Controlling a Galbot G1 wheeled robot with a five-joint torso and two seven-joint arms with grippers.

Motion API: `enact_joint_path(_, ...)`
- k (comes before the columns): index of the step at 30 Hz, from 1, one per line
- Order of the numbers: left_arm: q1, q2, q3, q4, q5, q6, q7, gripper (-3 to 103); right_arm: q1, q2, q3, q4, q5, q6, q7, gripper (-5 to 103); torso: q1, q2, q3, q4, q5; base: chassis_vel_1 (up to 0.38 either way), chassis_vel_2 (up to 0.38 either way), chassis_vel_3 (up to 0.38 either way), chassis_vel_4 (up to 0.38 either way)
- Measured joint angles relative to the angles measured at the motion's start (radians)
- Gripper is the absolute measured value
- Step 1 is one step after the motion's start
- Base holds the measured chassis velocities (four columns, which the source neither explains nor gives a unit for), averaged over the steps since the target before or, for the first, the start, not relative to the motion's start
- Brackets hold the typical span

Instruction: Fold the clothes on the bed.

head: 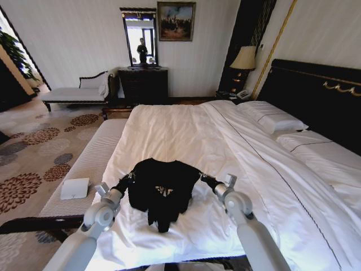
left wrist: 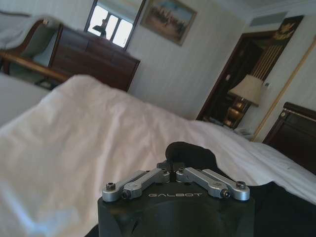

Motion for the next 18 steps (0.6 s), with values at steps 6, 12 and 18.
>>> enact_joint_path(6, -0.054, 0.093, -0.012, -0.064, -0.038, 0.006, -0.025, 1, 0.081, -0.113, 0.027, 0.006, 0.019, 0.026, 0.011, 0, 0.000, 0.000, 0.000, 0.0000, -0.0001, 0.000, 0.000, 0.000, 0.000)
enact_joint_path(12, -0.171, 0.205, -0.004, -0.067, -0.077, 0.011, -0.085, 1, 0.145, -0.202, 0.033, -0.002, 0.046, 0.046, 0.032, 0, 0.000, 0.000, 0.000, 0.0000, -0.0001, 0.000, 0.000, 0.000, 0.000)
enact_joint_path(18, -0.375, 0.293, 0.095, 0.040, -0.082, 0.014, -0.137, 1, 0.224, -0.260, 0.020, -0.046, 0.083, 0.052, 0.057, 0, 0.000, 0.000, 0.000, 0.0001, -0.0002, 0.000, 0.000, 0.000, 0.000)
